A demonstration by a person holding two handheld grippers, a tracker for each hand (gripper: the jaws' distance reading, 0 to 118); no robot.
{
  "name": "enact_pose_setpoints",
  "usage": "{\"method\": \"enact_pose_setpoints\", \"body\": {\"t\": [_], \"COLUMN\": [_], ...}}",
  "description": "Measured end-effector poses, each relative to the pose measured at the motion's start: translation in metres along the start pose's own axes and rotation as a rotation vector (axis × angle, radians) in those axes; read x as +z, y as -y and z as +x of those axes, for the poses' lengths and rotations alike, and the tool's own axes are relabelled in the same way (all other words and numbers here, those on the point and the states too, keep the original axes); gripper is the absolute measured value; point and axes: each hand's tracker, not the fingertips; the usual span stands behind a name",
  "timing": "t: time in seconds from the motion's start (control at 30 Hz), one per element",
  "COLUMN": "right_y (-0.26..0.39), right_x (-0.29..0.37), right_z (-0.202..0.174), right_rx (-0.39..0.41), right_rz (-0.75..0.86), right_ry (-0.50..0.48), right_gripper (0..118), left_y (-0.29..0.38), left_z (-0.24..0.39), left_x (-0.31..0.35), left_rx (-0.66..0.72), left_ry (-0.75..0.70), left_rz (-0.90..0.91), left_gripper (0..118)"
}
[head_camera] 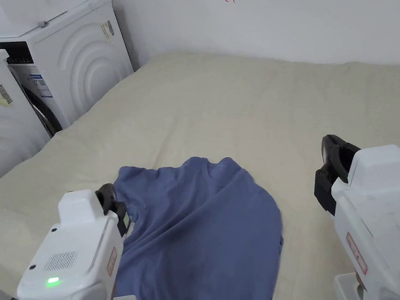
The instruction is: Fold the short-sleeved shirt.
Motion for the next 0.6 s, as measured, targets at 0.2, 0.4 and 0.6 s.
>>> {"method": "enact_pose_setpoints", "body": {"t": [0.2,0.4,0.6], "right_y": [0.003,0.010,0.021], "right_x": [-0.005,-0.011,-0.014], "right_z": [0.012,0.023,0.034], "right_rx": [-0.014,-0.008,-0.001], "right_rz": [-0.022,-0.045,-0.081], "right_ry": [0.028,0.058,0.085], "right_gripper": [0,0,0], "left_y": [0.005,0.042,0.072], "left_z": [0.008,0.018,0.032], "left_x": [-0.084,-0.156,-0.194], "left_rx": [0.120,0.094,0.042], "left_ry": [0.097,0.136,0.091], "left_rz": [-0.371,-0.598,-0.745], "left_gripper": [3,92,105]}}
